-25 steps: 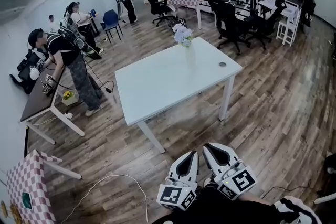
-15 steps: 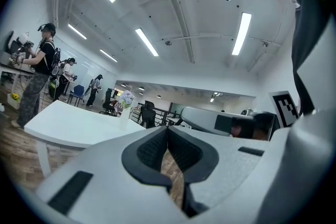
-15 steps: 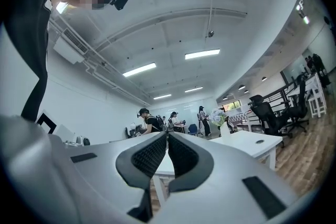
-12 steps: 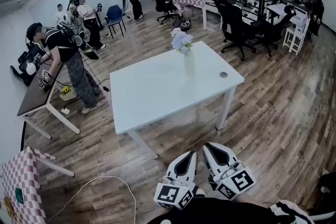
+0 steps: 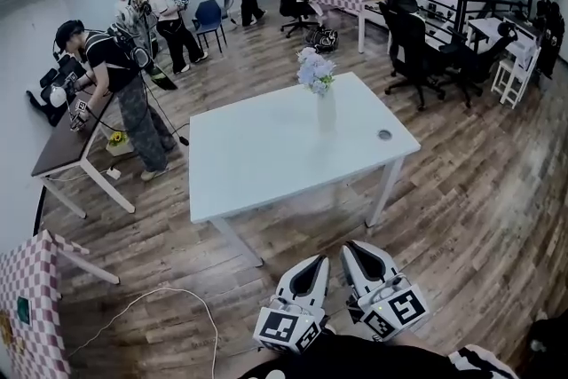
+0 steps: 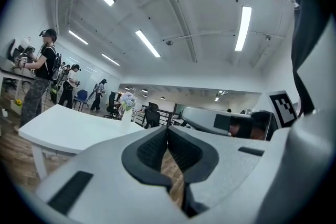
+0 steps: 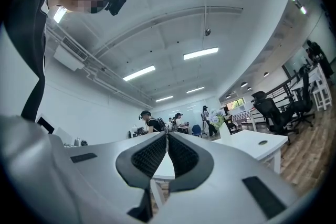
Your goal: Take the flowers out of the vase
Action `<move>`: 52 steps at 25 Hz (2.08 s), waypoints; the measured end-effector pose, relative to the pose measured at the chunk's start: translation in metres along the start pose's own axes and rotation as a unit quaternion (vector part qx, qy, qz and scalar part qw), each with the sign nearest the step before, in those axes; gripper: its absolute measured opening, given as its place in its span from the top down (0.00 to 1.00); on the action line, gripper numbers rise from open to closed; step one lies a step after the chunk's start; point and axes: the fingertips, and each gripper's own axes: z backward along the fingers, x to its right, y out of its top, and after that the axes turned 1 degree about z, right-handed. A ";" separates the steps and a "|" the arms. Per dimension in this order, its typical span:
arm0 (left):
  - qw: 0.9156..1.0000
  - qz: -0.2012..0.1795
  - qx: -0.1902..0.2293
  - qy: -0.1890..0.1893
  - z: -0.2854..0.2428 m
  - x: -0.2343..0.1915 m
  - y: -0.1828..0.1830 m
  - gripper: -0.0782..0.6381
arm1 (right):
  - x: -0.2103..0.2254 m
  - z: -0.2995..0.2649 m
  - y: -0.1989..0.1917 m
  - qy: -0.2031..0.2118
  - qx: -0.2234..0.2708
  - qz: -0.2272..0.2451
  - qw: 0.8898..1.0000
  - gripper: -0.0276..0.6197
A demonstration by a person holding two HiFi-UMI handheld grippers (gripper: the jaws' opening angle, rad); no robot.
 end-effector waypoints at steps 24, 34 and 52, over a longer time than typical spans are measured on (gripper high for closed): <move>1.000 -0.001 -0.008 -0.001 -0.009 -0.011 -0.002 0.88 | 0.005 -0.020 -0.015 0.014 -0.020 -0.016 1.000 0.92; 1.000 0.014 -0.009 -0.019 -0.037 -0.029 0.002 0.88 | 0.020 -0.048 -0.015 0.007 -0.024 -0.008 1.000 0.92; 0.998 0.017 -0.007 -0.054 -0.156 -0.127 0.038 0.88 | 0.102 -0.169 -0.024 -0.027 -0.027 -0.003 0.999 0.92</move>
